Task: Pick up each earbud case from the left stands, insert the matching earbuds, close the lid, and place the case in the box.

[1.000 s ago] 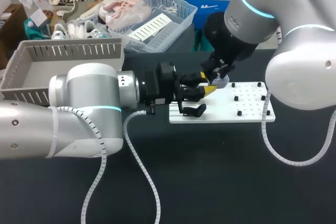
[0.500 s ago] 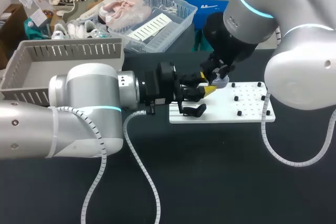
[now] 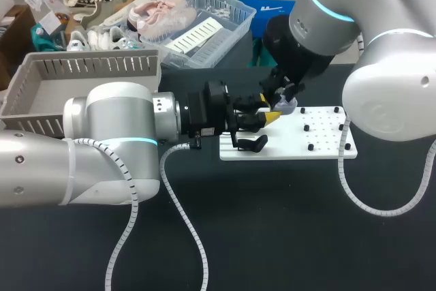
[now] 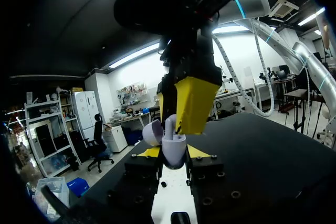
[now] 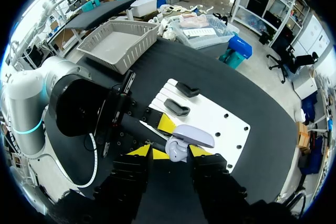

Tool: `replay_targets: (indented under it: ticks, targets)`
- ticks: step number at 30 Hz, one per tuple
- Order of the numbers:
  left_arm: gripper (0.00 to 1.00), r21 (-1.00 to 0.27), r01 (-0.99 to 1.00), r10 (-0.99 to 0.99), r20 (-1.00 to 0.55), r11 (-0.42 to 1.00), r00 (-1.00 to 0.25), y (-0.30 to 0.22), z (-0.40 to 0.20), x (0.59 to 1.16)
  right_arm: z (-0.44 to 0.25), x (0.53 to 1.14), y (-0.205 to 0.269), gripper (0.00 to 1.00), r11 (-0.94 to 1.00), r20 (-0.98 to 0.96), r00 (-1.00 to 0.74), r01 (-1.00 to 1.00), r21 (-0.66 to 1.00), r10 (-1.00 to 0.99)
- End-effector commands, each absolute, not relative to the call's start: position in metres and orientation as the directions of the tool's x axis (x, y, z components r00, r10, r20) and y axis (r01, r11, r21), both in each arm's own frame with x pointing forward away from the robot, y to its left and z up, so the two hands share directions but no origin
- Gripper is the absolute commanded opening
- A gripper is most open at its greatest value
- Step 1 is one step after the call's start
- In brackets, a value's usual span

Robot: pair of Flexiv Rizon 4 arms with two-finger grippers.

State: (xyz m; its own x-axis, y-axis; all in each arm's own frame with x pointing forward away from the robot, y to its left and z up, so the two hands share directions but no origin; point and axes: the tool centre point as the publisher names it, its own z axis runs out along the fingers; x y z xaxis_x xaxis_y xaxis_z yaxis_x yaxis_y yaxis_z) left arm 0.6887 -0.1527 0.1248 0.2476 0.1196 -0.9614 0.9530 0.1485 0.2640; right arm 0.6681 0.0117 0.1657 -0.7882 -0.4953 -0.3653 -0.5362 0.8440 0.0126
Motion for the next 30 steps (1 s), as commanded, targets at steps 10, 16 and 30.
replay_targets:
  ticks: [10, 16, 30]
  targets:
    - [0.0, 0.266, 0.951, 0.119, -0.961, 0.155, 0.249, -0.153, 0.124, 0.688, 0.175, 0.668, 0.01, 0.42, 0.853, -0.378, -0.79, -0.521, 0.001, -0.482]
    - [0.0, 0.266, 0.951, 0.119, -0.961, 0.155, 0.249, -0.153, 0.124, 0.688, 0.187, 0.681, 0.004, 0.42, 0.865, -0.401, -0.791, -0.501, -0.006, -0.462]
    - [0.0, 0.266, 0.951, 0.119, -0.961, 0.155, 0.249, -0.153, 0.124, 0.688, 0.195, 0.729, -0.016, 0.43, 0.911, -0.44, -0.826, -0.411, 0.039, -0.353]
